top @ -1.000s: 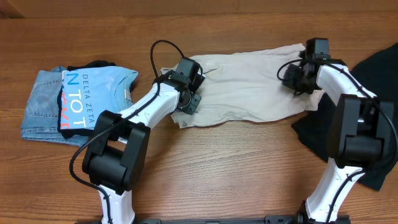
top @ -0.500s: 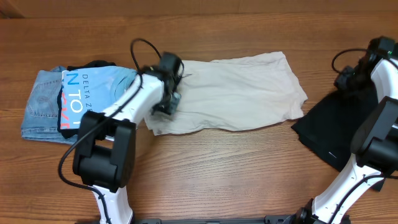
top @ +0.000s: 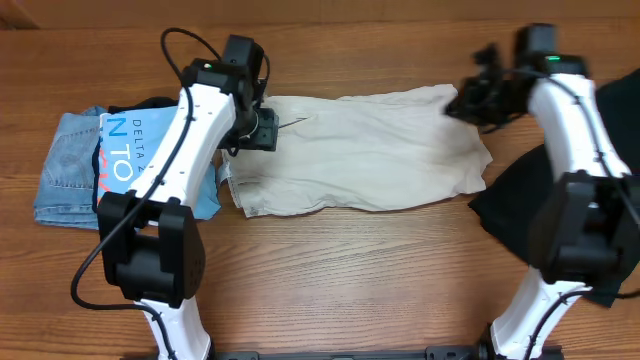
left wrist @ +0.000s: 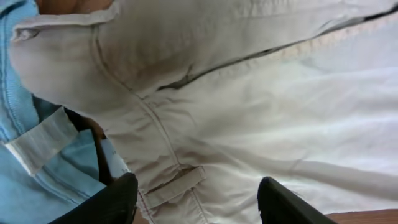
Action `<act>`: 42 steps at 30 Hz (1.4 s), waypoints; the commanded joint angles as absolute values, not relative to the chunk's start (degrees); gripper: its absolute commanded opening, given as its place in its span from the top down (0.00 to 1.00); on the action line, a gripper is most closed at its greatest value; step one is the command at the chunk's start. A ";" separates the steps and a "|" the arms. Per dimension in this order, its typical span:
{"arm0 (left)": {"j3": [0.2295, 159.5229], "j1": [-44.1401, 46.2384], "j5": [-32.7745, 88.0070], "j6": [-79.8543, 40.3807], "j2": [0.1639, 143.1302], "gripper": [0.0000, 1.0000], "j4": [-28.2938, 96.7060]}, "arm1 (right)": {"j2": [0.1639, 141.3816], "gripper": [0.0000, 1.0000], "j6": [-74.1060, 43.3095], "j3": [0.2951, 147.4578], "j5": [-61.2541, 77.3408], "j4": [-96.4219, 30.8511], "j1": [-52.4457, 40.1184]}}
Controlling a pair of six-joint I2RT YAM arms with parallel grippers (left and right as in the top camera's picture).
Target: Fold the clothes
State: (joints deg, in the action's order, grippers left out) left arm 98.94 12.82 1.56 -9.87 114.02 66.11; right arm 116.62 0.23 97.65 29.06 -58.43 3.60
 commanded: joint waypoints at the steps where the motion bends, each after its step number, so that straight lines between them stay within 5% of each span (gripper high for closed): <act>1: 99.94 12.75 6.81 -11.60 113.01 0.34 65.04 | 116.99 0.96 -6.11 92.16 25.28 -52.60 -3.73; 8: 100.57 12.75 8.62 -10.72 112.71 0.32 66.78 | 122.74 0.96 -19.49 88.33 10.17 -43.75 -7.03; 15: 100.55 12.75 10.20 -10.98 112.71 0.14 67.35 | 128.14 0.96 -27.49 88.33 2.55 -45.95 2.28; 16: 100.55 12.75 10.17 -10.98 112.71 0.00 67.53 | 128.20 0.96 -27.51 88.33 2.13 -46.87 3.99; 27: 88.95 11.68 4.27 -20.56 112.81 0.01 65.41 | 127.85 0.96 -24.97 88.55 1.74 -53.28 14.87; 42: 70.06 9.72 18.94 -23.09 113.16 0.00 34.98 | 126.61 0.96 -22.50 88.58 2.68 -53.23 14.85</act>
State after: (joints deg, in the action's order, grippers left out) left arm 73.80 9.41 14.63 -19.90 113.03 38.50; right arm 124.64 -23.27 90.21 9.85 -52.56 12.82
